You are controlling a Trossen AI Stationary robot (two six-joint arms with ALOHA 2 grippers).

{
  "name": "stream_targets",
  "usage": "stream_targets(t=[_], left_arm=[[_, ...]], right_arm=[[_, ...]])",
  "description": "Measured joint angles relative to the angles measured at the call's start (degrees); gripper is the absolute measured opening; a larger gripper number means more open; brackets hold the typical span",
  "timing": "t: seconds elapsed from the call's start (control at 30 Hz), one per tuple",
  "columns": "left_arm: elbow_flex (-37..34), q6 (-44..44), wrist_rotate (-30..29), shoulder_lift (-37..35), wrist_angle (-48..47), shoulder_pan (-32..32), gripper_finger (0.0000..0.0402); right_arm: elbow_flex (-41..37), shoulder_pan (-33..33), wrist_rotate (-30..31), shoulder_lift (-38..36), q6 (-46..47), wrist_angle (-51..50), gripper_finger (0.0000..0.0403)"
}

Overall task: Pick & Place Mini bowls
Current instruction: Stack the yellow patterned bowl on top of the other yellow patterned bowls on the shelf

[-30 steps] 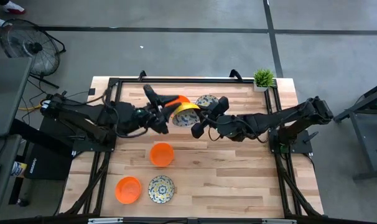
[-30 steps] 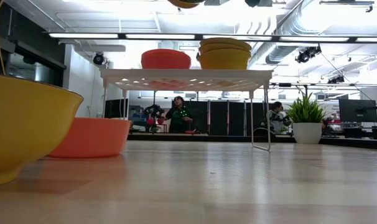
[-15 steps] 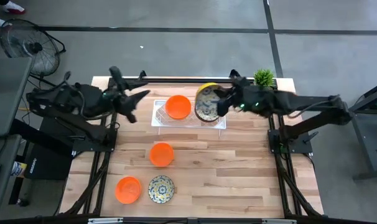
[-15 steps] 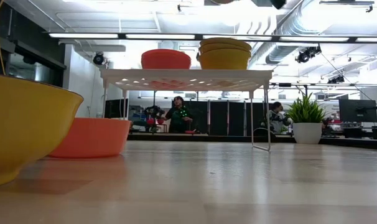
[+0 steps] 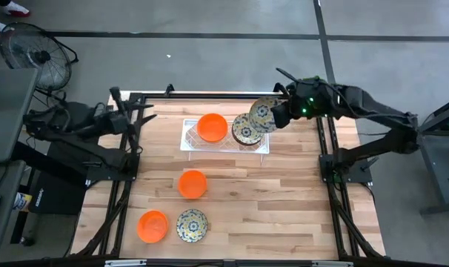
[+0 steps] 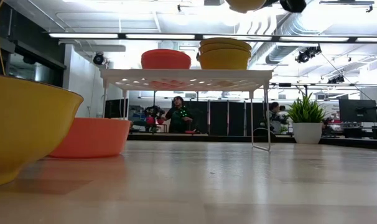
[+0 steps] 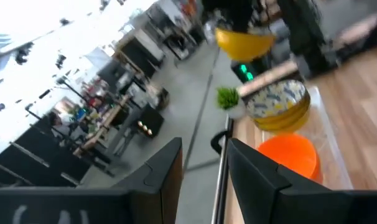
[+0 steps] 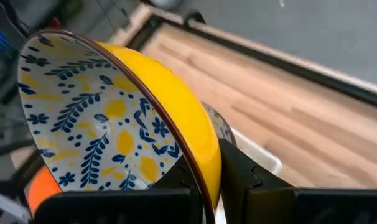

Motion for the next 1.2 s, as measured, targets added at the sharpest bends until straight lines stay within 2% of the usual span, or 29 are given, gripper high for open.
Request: stream_targets(t=[0.27, 0.4, 0.5, 0.8, 1.0, 1.2], left_arm=[[-12.52, 0.13, 3.11, -13.22, 9.99, -0.01, 0.0124], [-15.59, -0.04, 6.59, -17.11, 10.56, 0.01, 0.0124], [-16.92, -0.03, 8.43, -18.84, 10.55, 0.01, 0.0124], [-18.13, -0.70, 17.22, -20.68, 9.60, 0.01, 0.0124], [-18.11, -1.61, 18.55, -21.89, 6.26, 0.01, 0.0124], [-18.11, -2.81, 20.21, -26.44, 4.96, 0.01, 0.0124]], right_arm=[[21.72, -2.89, -8.94, 13.81, 1.19, -20.79, 0.0016], [29.97, -4.07, -14.74, 20.71, 0.96, -27.71, 0.0016], [34.11, -4.64, -16.12, 24.86, 1.32, -30.83, 0.0016], [35.65, -6.00, -20.02, 32.77, 1.31, -33.95, 0.0016], [32.92, -6.07, -20.02, 33.30, 2.77, -33.93, 0.0016], [32.44, -6.07, -18.53, 33.30, 4.18, -32.34, 0.0016]])
